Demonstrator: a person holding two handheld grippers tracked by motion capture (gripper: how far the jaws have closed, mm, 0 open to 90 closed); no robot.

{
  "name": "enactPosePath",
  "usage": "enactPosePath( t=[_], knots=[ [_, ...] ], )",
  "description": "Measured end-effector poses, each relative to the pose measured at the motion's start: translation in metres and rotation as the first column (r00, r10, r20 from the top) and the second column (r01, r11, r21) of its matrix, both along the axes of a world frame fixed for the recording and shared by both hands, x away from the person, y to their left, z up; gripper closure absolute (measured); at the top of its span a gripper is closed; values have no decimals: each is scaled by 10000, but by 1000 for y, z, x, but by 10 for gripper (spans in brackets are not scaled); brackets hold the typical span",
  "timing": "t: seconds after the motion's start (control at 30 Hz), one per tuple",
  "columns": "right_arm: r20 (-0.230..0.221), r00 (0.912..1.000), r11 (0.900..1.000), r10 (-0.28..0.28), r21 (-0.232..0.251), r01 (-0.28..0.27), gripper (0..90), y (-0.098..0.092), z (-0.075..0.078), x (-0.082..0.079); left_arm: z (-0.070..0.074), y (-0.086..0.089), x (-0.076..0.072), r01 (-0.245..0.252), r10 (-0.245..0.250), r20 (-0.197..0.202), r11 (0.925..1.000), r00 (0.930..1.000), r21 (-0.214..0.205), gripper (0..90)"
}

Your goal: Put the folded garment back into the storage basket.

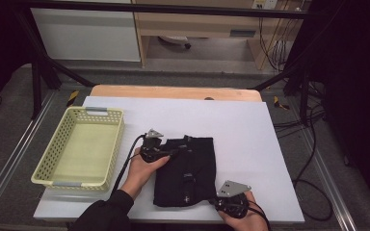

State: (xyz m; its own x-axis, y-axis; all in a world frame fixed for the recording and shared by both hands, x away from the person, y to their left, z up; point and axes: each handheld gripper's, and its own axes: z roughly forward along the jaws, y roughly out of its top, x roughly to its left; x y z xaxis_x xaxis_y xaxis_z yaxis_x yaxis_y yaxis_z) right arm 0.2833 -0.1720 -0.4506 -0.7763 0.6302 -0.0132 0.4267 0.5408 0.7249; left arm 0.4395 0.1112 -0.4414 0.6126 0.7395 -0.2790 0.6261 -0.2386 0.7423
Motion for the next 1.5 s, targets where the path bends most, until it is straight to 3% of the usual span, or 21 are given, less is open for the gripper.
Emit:
enactPosePath(
  t=[0.1, 0.13, 0.23, 0.57, 0.67, 0.77, 1.5],
  knots=[
    [45, 10000, 9993, 60, 374, -62, 795, -1, 5, -1, 10, -2, -1, 51, -51, -14, 10000, 10000, 15, 558],
    [-2, 10000, 9949, 56, 1006, -55, 796, -2, 11, -2, 14, -3, -1, 89, -88, -15, 9999, 10000, 58, 570],
    [128, 9998, 9931, 119, 1168, -133, 796, -2, 19, -3, 25, -6, -1, 214, -214, -1, 9998, 9998, 30, 575],
    [248, 9962, 9938, 833, 721, -848, 797, 13, 46, 13, 63, -7, 3, 312, -324, 237, 9982, 9992, 503, 577],
    [78, 9932, 9909, 1161, 674, -1164, 797, 19, 54, 23, 73, -4, 6, 283, -305, 326, 9974, 9990, 663, 578],
    [-452, 9852, 9806, 1652, 1140, -1592, 797, 26, 61, 35, 82, 1, 8, 232, -258, 399, 9977, 9989, 634, 580],
    [-290, 9664, 9665, 2555, 332, -2545, 798, 69, 96, 65, 121, 32, 21, -79, 17, 745, 9966, 9972, 823, 583]
  ],
)
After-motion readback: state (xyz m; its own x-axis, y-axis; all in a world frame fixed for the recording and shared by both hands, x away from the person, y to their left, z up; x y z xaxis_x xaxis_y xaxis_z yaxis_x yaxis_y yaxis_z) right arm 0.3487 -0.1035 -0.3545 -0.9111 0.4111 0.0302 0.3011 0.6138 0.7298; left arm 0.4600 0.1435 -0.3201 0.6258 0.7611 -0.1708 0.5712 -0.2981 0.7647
